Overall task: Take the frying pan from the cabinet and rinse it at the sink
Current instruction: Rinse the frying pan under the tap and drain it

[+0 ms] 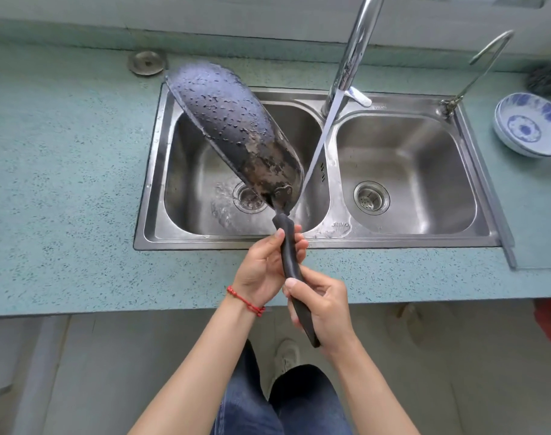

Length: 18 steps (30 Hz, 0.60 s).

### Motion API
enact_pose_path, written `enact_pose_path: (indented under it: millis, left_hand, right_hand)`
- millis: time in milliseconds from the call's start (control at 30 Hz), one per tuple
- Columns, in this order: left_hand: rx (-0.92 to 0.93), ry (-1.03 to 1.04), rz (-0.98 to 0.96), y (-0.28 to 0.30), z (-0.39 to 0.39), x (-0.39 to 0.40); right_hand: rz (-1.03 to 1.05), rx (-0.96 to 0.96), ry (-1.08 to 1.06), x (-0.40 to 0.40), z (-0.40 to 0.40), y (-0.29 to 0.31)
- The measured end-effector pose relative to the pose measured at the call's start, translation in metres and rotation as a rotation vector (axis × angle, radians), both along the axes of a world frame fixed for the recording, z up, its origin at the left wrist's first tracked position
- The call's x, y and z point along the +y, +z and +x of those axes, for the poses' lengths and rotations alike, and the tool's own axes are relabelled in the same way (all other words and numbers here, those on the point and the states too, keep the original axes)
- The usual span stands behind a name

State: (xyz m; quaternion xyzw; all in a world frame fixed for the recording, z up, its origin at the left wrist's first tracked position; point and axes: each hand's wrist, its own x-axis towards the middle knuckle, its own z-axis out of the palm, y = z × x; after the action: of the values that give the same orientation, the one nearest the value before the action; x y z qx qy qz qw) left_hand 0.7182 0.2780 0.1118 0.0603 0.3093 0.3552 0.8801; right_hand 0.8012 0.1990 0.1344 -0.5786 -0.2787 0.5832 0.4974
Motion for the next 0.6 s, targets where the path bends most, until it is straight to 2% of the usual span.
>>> enact_pose_path:
  millis: [67, 133, 200, 367, 500, 600]
  left_hand:
    - [-0.031, -0.018, -0.011, -0.004, 0.0, 0.0]
    - [0.013, -0.044, 0.009, -0.003, 0.0, -0.001]
    - [0.112, -0.055, 0.057, 0.002, 0.0, -0.001]
    - [0.374, 0.01, 0.197, 0.009, -0.001, -0.004]
    - [0.571, 0.042, 0.256, 0.008, 0.004, -0.012]
    - [0.65, 0.072, 0.291, 0.01, 0.01, -0.014]
  right_hand:
    - [-0.001, 0.058, 0.011, -0.003, 0.001, -0.004]
    - [-0.018, 0.108, 0.022, -0.005, 0.003, -0.007]
    - [-0.047, 0.138, 0.065, -0.006, 0.008, -0.007]
    - [-0.098, 0.051, 0.256, -0.001, 0.018, 0.004]
    - [-0.15, -0.118, 0.341, 0.002, 0.021, 0.012]
    - [-0.16, -0.373, 0.349, -0.003, 0.02, 0.017]
